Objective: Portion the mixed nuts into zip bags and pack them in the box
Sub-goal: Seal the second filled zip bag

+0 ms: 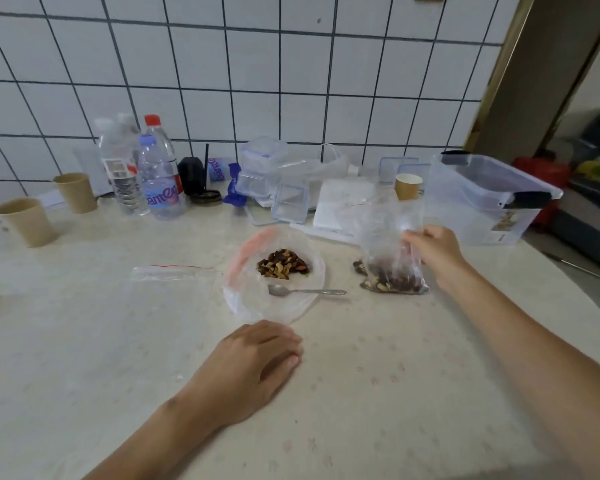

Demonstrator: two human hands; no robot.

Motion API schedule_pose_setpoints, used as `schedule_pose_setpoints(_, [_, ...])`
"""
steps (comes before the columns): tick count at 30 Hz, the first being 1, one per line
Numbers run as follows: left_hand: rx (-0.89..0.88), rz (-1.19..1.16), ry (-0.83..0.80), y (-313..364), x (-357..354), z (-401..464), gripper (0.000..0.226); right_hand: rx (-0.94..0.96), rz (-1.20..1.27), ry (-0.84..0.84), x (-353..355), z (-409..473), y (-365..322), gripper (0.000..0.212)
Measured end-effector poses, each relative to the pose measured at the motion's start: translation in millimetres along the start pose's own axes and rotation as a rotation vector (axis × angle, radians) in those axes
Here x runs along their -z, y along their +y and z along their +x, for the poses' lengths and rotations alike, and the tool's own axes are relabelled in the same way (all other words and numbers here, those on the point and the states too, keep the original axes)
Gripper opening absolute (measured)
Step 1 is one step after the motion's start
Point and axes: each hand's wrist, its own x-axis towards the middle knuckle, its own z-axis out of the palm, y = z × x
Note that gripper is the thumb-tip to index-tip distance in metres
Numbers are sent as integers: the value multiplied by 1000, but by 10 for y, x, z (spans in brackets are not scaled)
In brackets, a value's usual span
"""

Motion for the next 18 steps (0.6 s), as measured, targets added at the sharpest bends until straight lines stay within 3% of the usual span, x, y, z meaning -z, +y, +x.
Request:
schedule_pose_setpoints(1, [-6,0,1,-1,-1,0,19,46,-39,35,42,-12,-54,7])
schedule_pose_setpoints(4, [-24,23,-4,10,8,-2,23,220,-205,194,176,-130,-192,33])
schedule_pose_setpoints(7, [-8,30,4,51,41,-9,27,466,-244,235,162,-437,-316,34])
schedule_pose_setpoints(14, [111,-57,222,100,340,-135,19,748,-239,-234,-362,-1387,-378,21])
schedule_pose_setpoints(18, [292,69,347,-213,660,-206,19,968,-453,-475,-713,-1896,-140,19])
